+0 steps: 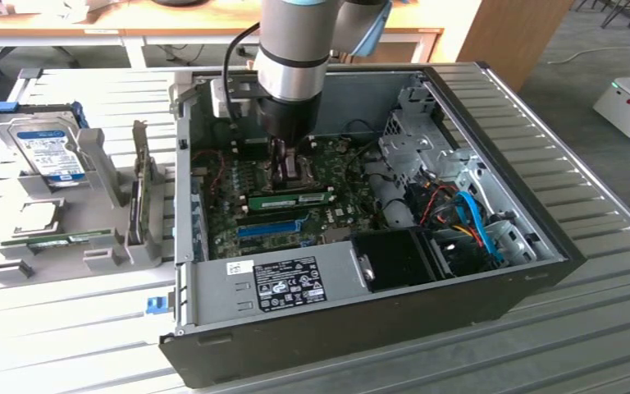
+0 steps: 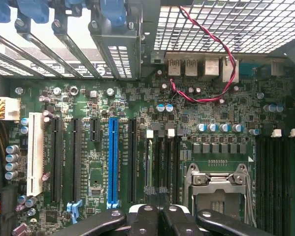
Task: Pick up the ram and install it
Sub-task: 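Press down the ram until it locks into place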
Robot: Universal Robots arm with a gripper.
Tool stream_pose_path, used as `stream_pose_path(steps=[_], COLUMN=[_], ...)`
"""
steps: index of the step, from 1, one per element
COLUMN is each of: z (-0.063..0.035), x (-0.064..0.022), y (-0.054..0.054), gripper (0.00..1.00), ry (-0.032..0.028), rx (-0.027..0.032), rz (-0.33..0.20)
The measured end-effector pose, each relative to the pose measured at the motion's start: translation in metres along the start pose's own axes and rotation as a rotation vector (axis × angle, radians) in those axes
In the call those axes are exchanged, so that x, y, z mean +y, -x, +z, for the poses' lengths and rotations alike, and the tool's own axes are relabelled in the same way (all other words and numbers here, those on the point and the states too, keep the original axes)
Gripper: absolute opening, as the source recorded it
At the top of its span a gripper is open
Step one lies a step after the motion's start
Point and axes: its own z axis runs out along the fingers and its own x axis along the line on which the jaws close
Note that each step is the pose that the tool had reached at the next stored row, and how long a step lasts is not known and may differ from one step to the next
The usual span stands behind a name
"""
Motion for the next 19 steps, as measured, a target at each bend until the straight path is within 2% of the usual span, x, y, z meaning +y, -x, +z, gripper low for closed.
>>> stream_pose_path(steps=[9,19], z=[0.0068,0.0072], x=[-0.0003,0.0003], y=[-0.0002,-0.0002], gripper=[0.11,0.11], ry=[0.0000,0.0000], rx=[0.0000,0.0000], rz=[0.000,0.000])
